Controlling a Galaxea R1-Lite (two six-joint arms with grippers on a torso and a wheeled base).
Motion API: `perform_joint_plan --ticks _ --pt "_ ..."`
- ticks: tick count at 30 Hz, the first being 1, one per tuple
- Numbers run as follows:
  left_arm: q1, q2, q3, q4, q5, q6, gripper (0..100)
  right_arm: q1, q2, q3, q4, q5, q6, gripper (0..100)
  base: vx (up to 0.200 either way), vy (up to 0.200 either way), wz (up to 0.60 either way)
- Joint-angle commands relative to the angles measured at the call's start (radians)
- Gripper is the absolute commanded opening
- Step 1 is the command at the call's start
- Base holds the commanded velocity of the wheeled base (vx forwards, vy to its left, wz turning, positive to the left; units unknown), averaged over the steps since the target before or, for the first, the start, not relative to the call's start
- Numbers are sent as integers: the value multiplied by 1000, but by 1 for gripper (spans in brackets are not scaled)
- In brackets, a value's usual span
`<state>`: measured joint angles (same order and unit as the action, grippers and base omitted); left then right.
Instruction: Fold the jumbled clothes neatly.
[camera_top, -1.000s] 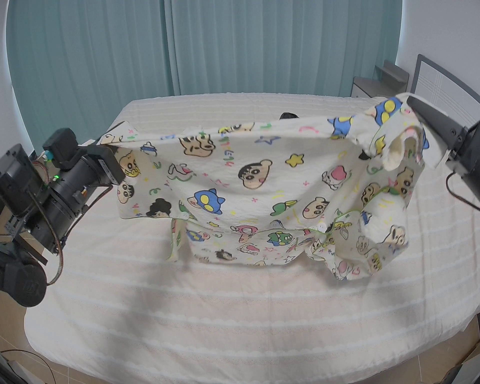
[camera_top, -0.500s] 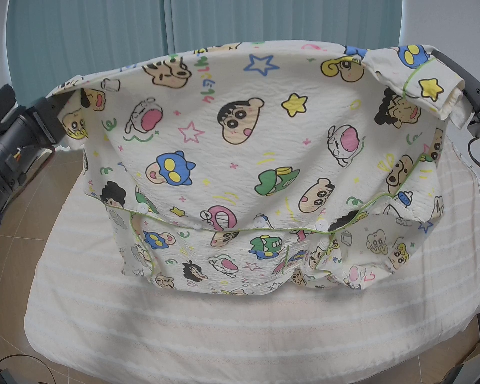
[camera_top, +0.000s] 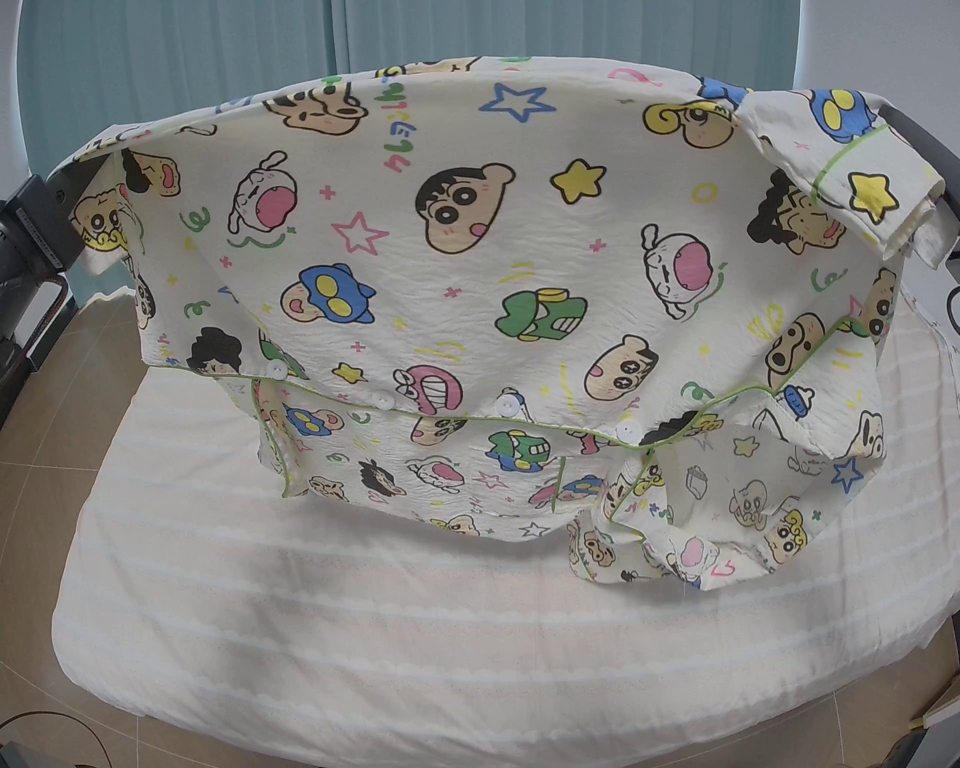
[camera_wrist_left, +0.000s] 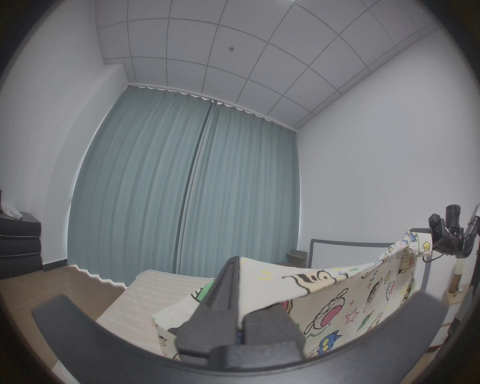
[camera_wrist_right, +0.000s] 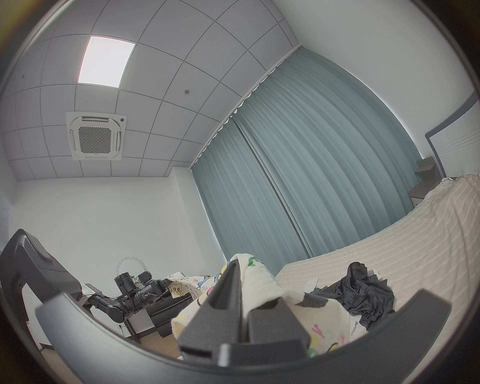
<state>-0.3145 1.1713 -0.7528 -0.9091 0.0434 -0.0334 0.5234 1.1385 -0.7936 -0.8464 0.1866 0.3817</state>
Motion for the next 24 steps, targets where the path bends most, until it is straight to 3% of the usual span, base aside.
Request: perform_joint_plan --ticks 1,12,24 --pt "-2 -16 9 -1 0 0 0 0 -6 2 -2 1 0 0 0 0 0" --pt "-3 -30 47 1 -4 0 0 0 -6 -1 -3 2 2 0 0 0 0" --pt "-6 -28 49 1 -10 1 0 0 -3 8 -2 2 3 0 0 -200 0"
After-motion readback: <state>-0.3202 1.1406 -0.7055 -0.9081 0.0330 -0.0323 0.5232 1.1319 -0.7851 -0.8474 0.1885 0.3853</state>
